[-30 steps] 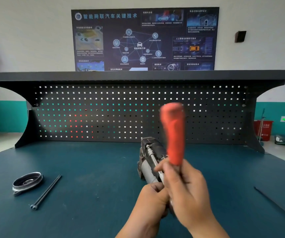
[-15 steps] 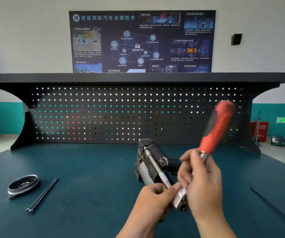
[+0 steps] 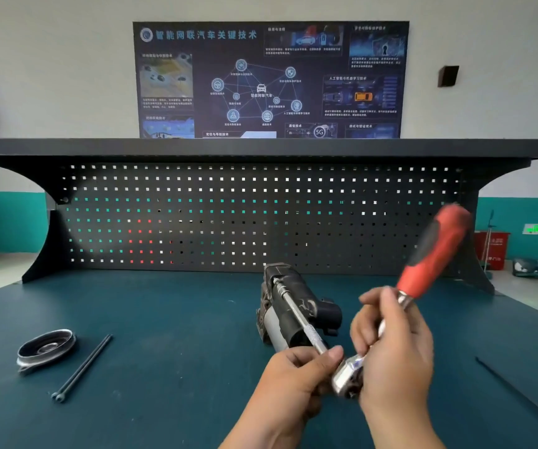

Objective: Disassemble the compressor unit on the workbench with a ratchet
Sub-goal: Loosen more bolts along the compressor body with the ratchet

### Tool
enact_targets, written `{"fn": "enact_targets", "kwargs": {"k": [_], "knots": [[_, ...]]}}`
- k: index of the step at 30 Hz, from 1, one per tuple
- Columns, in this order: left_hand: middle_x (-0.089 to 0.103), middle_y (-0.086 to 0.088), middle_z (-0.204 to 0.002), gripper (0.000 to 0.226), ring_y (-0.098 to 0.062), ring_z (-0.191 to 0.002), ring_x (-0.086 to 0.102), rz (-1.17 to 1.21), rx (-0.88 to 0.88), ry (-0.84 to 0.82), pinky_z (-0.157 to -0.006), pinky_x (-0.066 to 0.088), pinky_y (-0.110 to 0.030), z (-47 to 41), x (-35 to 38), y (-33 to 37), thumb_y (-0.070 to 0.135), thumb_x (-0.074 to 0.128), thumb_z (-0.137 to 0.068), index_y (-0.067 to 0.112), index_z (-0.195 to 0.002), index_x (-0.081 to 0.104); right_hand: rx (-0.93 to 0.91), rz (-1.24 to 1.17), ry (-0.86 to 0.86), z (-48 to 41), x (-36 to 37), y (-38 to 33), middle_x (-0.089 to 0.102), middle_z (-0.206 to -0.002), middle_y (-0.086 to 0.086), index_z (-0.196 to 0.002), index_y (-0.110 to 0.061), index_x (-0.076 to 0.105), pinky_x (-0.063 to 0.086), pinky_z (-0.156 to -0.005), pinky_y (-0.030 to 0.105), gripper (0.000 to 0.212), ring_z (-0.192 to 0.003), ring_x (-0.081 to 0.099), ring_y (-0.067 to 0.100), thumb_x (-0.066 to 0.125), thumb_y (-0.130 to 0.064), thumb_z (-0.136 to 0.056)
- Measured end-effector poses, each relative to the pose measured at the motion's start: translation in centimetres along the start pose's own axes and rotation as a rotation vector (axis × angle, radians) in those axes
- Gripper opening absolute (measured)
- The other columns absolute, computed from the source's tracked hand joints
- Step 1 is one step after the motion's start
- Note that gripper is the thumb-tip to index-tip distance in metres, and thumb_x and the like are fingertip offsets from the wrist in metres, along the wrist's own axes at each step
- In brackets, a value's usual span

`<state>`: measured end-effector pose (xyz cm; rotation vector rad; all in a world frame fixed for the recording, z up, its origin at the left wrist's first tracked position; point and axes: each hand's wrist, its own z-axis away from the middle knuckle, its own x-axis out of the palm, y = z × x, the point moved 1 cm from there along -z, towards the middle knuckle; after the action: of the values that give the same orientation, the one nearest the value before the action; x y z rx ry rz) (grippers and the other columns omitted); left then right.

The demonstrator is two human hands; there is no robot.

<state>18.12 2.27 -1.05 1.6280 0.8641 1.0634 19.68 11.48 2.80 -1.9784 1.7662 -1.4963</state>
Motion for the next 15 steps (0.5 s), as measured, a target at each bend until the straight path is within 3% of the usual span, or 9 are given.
{"fn": "enact_targets", "kwargs": {"k": [2,4,8,11,15], "knots": [[0.039,0.003,-0.041,0.026,-0.006,-0.037,0.026,0.011,0.004,0.017,-0.035,0.016,-0.015,-0.1,0.2,0.0,0.037,0.075,-0.048,0.013,-0.048,0.067,0.157,-0.147,0.147,-0.5,-0.4,0.2,0.031,-0.04,-0.008,-0.06,-0.02,0.053,0.026,-0.044,0.024,0.041,-0.034,0.028,0.008,0.039,-0.018,-0.099],[0.04,0.002,-0.044,0.03,-0.007,-0.038,0.029,0.007,0.033,0.044,-0.035,0.017,-0.014,0.1,0.6,0.1,0.038,0.075,-0.048,0.01,-0.058,0.071,0.215,-0.187,0.18,-0.9,-0.6,0.2,0.031,-0.041,-0.008,-0.066,-0.017,0.047,0.026,-0.045,0.025,0.036,-0.034,0.028,0.008,0.038,-0.02,-0.1],[0.041,0.005,-0.044,0.027,-0.006,-0.037,0.033,-0.024,0.021,0.02,-0.034,0.019,-0.013,0.2,0.4,0.1,0.041,0.075,-0.052,0.017,-0.045,0.064,0.192,-0.036,-0.037,-1.1,-0.3,-0.8,0.033,-0.046,-0.007,-0.061,-0.022,0.057,0.027,-0.039,0.018,0.042,-0.037,0.028,0.007,0.04,-0.018,-0.1],[0.041,0.004,-0.045,0.041,-0.008,-0.038,0.03,-0.128,0.018,0.053,-0.035,0.017,-0.014,0.0,-0.3,-0.3,0.043,0.085,-0.058,0.019,-0.04,0.057,0.107,0.079,-0.172,-0.4,0.2,-1.1,0.03,-0.047,-0.011,-0.064,-0.024,0.063,0.023,-0.04,0.016,0.041,-0.039,0.024,0.004,0.043,-0.015,-0.099],[0.039,0.005,-0.04,0.025,-0.008,-0.035,0.028,-0.227,0.002,0.056,-0.039,0.02,-0.016,-0.3,-0.7,-0.4,0.035,0.065,-0.057,0.019,-0.041,0.054,-0.222,0.382,-0.389,1.3,0.9,-0.5,0.043,-0.047,-0.009,-0.078,-0.026,0.064,0.031,-0.047,0.016,0.018,-0.043,0.035,0.003,0.052,-0.032,-0.089]]}}
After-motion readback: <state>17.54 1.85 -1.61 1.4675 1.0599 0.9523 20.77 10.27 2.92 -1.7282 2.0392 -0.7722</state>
